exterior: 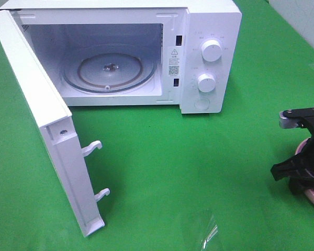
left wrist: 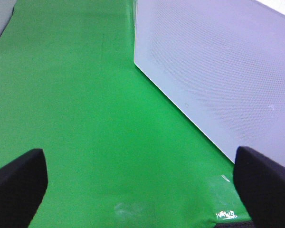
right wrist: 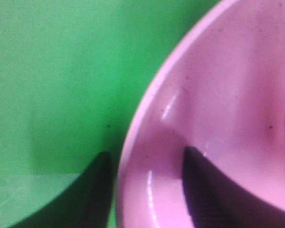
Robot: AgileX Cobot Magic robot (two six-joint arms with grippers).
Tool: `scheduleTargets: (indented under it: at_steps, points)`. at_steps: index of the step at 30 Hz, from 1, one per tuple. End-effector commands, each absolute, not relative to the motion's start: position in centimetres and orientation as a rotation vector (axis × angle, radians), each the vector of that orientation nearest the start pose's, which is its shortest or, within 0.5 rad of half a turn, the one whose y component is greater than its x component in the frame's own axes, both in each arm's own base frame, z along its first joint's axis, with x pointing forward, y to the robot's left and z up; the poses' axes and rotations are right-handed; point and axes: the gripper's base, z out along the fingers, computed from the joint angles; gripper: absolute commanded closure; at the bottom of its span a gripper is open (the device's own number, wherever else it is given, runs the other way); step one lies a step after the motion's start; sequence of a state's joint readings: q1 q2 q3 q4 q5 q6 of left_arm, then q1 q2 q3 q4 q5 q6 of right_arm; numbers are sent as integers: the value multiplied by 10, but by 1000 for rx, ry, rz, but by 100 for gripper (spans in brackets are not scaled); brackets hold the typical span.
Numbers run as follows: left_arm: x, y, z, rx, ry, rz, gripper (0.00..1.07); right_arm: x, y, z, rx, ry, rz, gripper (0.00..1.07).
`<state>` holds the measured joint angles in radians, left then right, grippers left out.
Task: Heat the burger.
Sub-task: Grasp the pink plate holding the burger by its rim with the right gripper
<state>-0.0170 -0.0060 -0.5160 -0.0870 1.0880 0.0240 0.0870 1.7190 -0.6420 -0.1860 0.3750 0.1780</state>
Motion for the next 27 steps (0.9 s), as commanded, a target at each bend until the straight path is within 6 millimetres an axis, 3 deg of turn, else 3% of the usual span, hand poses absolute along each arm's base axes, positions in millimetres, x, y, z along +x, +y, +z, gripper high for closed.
scheduleTargets:
  at_steps: [1,2,3,4,5,7,17,27]
  points:
    - [-11,-7,281,56,2015,-108,8,252,14,107,-89,2945,-102,77]
    - [-11,-7,281,56,2015,-108,8,252,13,107,-99,2946,-110,88]
    - [-11,-7,281,56,2015,-108,8,252,13,107,-99,2946,-110,88]
    - [-11,-7,281,56,2015,-108,8,252,13,107,-103,2948,-111,98]
    - [-11,-7,281,56,2015,-108,8,252,13,107,-103,2948,-111,98]
    - [-11,-7,281,56,2015,-108,8,251,13,107,-126,2958,-118,107]
    - [-11,-7,281,56,2015,-108,8,247,13,111,-120,2987,-173,107]
    - [-11,-7,281,56,2015,-108,8,238,24,134,-173,2958,-319,107]
